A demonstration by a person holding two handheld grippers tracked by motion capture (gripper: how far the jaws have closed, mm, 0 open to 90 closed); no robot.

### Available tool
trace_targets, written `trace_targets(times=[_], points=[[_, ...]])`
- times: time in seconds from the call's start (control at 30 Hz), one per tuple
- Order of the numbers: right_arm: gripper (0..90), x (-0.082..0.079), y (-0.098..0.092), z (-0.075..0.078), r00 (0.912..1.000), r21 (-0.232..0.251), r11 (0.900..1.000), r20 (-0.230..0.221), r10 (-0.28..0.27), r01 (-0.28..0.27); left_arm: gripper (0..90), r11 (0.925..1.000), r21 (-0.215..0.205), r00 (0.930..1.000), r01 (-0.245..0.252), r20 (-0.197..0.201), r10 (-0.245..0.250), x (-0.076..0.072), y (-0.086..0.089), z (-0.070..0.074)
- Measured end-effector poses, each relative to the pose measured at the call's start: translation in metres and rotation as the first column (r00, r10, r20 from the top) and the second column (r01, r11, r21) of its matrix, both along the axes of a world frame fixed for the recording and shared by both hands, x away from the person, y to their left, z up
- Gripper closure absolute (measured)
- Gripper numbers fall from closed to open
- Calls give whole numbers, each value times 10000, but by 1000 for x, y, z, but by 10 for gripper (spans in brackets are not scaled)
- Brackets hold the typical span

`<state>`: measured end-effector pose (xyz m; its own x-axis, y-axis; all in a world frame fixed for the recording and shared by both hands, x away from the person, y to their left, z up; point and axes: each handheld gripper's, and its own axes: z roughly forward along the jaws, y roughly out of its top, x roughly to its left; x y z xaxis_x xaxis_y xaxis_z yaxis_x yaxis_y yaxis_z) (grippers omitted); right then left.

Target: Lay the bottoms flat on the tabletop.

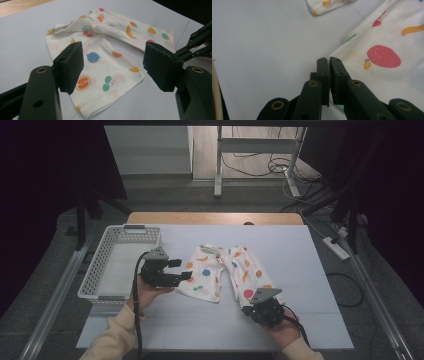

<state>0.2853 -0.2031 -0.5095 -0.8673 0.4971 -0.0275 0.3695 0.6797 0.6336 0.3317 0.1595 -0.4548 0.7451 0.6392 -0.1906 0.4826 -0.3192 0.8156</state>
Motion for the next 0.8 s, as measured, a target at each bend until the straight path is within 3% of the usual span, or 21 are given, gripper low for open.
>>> trace_targets(times=[0.23, 0.4, 0.47, 0.57, 0.67, 0.8], points=[[848, 1, 0, -4, 9992, -102, 9999, -405, -55, 51, 323, 10000, 30, 10000, 13, -5, -13, 0, -1, 0], [845, -2, -2, -3, 9994, -84, 10000, -357, 19, -23, 323, 10000, 16, 10000, -4, 15, 4, -1, 0, 0], [787, -1, -3, -3, 9993, -2, 10000, -360, -48, 48, 323, 10000, 18, 10000, -8, 22, 8, -1, 0, 0], [620, 1, -5, 0, 9993, 309, 9988, -42, -381, 382, 323, 10000, 53, 10000, 12, 41, -12, -1, -1, 1], [585, 7, -6, 4, 9981, 808, 9949, 24, -609, 605, 322, 10000, 34, 10000, 13, 46, -13, -1, -1, 1], [594, 21, 0, 8, 9978, 897, 9938, 34, -668, 662, 322, 10000, 25, 10000, 8, 98, -8, -1, -1, 2]])
